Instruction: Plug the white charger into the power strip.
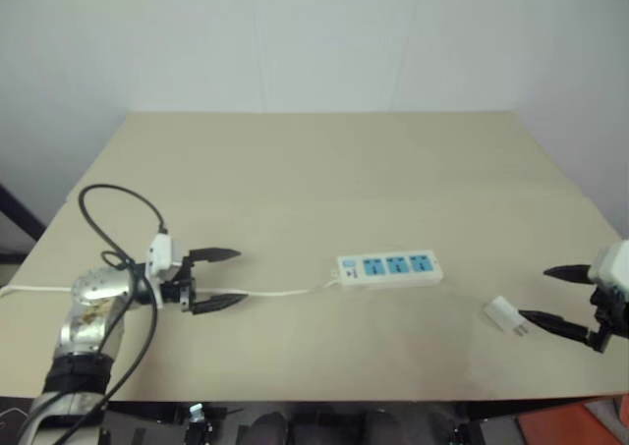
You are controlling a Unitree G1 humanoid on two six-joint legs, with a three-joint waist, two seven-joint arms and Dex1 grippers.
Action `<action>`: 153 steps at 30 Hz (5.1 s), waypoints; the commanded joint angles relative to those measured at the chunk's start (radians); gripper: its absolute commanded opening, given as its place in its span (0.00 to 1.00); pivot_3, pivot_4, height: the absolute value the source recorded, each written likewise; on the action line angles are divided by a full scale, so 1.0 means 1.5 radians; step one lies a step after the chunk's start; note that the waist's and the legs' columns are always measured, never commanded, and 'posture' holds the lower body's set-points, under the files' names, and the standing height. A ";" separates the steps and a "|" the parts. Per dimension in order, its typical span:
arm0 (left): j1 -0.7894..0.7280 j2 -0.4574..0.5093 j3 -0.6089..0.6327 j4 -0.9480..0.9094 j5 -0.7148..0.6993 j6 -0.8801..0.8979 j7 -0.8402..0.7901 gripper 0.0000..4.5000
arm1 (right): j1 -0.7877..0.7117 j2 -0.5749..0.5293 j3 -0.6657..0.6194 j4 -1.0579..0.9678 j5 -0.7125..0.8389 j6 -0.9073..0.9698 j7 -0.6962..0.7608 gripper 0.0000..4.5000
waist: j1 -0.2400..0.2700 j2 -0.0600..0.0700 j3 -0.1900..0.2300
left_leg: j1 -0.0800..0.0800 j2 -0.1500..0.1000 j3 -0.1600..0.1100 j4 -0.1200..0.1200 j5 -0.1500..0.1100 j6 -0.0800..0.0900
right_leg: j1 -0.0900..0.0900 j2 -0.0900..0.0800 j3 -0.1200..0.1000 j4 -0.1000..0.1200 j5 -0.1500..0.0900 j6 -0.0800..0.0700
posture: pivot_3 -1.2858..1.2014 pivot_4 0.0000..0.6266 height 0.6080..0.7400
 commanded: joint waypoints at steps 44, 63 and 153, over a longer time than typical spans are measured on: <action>-0.357 -0.340 -0.101 0.545 0.180 -0.308 -0.009 0.99 | 0.002 0.102 -0.013 -0.261 0.077 0.107 -0.145 1.00 | 0.004 -0.006 0.004 | -0.002 -0.001 0.000 0.001 0.000 0.001 | 0.000 0.000 -0.001 -0.001 0.001 0.001 | 0.52 0.24 1.00; -0.404 -0.397 -0.077 0.640 0.241 -0.275 0.074 0.99 | 0.012 0.111 -0.006 -0.274 0.084 0.115 -0.176 1.00 | 0.004 -0.007 0.004 | -0.002 -0.002 0.000 0.002 0.000 0.001 | 0.000 0.000 -0.001 -0.001 0.001 0.002 | 0.52 0.24 1.00; -0.152 -0.321 -0.124 0.275 0.164 -0.158 0.004 0.73 | -0.649 -0.104 0.754 0.110 -0.081 0.616 -0.106 0.72 | -0.012 -0.002 0.001 | -0.010 -0.001 0.002 0.002 0.001 -0.001 | -0.012 0.000 0.002 0.002 0.002 0.001 | 0.52 0.24 1.00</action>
